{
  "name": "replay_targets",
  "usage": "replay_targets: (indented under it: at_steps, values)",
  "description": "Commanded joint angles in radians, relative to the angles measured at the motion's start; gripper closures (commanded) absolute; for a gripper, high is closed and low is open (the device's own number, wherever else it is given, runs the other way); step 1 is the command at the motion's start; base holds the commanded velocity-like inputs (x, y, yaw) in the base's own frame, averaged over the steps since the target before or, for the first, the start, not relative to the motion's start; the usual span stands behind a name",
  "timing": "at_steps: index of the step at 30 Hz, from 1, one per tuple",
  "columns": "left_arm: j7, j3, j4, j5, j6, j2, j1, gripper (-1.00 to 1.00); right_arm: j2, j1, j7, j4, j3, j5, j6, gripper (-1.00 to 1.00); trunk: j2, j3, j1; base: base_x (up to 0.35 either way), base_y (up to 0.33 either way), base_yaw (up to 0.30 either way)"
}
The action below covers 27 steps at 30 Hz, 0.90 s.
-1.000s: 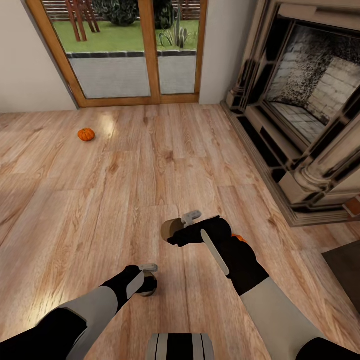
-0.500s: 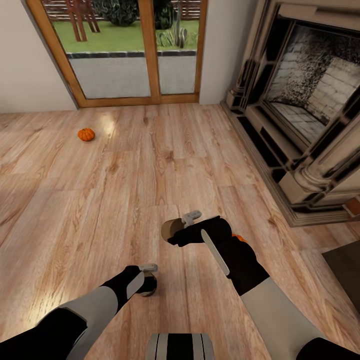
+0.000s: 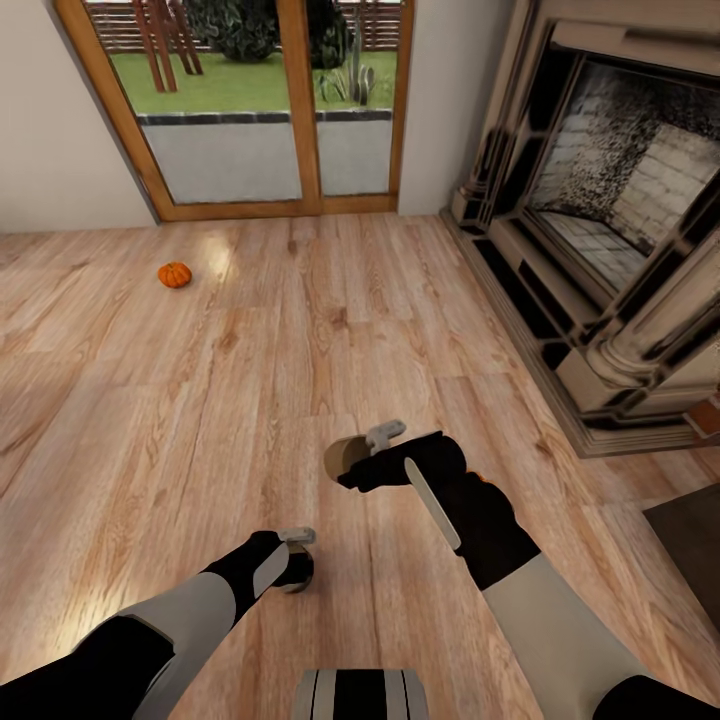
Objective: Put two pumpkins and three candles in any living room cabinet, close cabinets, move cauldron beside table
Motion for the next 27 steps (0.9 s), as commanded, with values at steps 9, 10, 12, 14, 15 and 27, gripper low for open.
replay_targets:
  at_steps: [9,10,12,14,15,27]
  values:
    - [0.004,-0.006,-0.006,0.013,0.006,0.001,0.0,1.0,-0.002,0.0,-0.005,0.002,-0.005,-0.004,0.004,1.0,0.002,0.034,-0.004,0.0,0.0,0.0]
    - [0.003,-0.006,-0.01,0.013,0.006,0.002,0.0,1.0,-0.004,-0.001,-0.004,0.002,-0.006,-0.004,0.004,1.0,0.002,0.038,-0.005,0.0,0.0,0.0]
    - [0.002,-0.005,-0.011,0.013,0.007,0.002,0.0,1.0,-0.004,-0.001,-0.004,0.003,-0.006,-0.004,0.004,1.0,0.003,0.046,-0.005,0.0,0.0,0.0]
    - [0.001,-0.005,-0.012,0.013,0.007,0.003,0.0,1.0,-0.005,-0.001,-0.004,0.003,-0.005,-0.004,0.004,1.0,0.003,0.054,-0.006,0.0,0.0,0.0]
    - [0.001,-0.005,-0.012,0.013,0.007,0.003,0.0,1.0,-0.005,-0.001,-0.004,0.004,-0.005,-0.004,0.004,1.0,0.003,0.057,-0.007,0.0,0.0,0.0]
    - [-0.015,0.058,-0.018,0.013,0.008,0.01,0.0,1.0,-0.006,-0.001,-0.004,0.009,-0.004,-0.006,0.004,1.0,0.006,0.111,-0.012,0.0,0.0,0.0]
